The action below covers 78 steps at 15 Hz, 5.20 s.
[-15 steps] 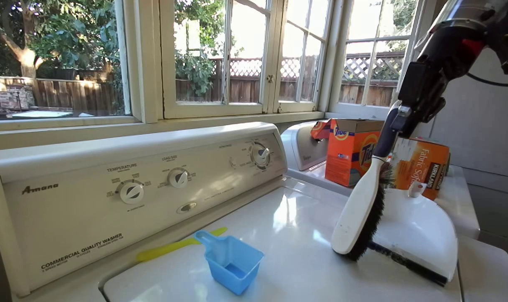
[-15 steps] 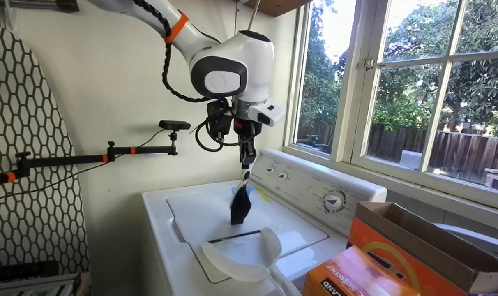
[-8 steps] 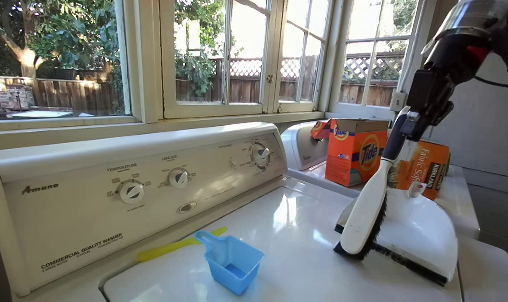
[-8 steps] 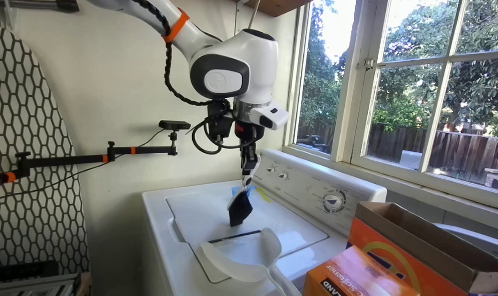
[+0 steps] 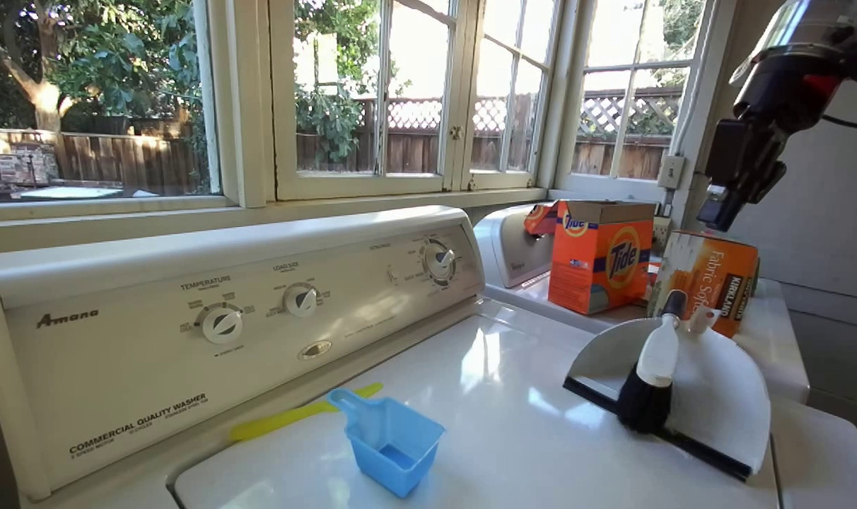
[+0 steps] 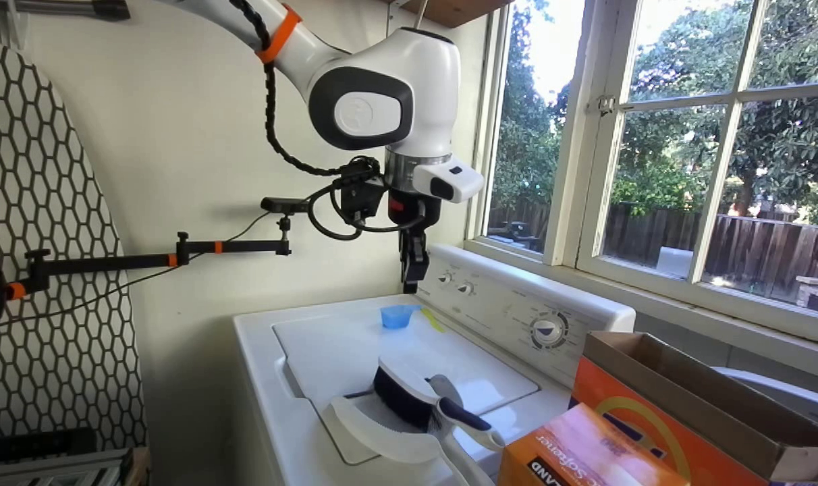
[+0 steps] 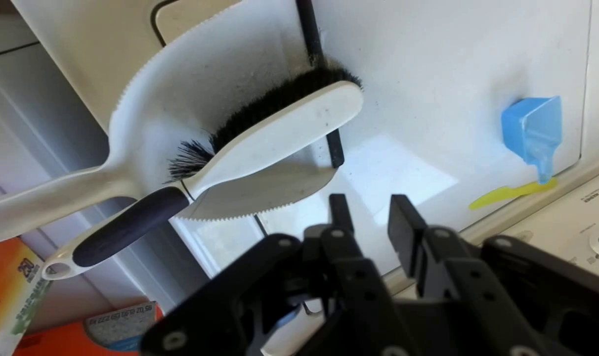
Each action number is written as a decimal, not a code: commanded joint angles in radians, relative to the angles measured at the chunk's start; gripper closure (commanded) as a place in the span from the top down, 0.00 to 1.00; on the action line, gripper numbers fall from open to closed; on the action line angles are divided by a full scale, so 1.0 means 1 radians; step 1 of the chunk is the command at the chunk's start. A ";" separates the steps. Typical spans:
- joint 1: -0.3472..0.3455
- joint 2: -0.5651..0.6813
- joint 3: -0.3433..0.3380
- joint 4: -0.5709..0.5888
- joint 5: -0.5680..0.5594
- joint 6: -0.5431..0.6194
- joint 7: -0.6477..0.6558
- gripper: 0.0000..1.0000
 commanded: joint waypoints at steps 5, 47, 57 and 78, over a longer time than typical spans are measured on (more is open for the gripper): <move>-0.009 -0.037 0.011 -0.018 -0.024 0.005 0.083 0.54; 0.059 0.392 0.045 0.085 -0.158 0.130 0.751 1.00; 0.090 0.424 0.004 0.048 -0.347 0.263 0.953 1.00; 0.088 0.381 -0.004 0.041 -0.437 0.270 1.090 0.18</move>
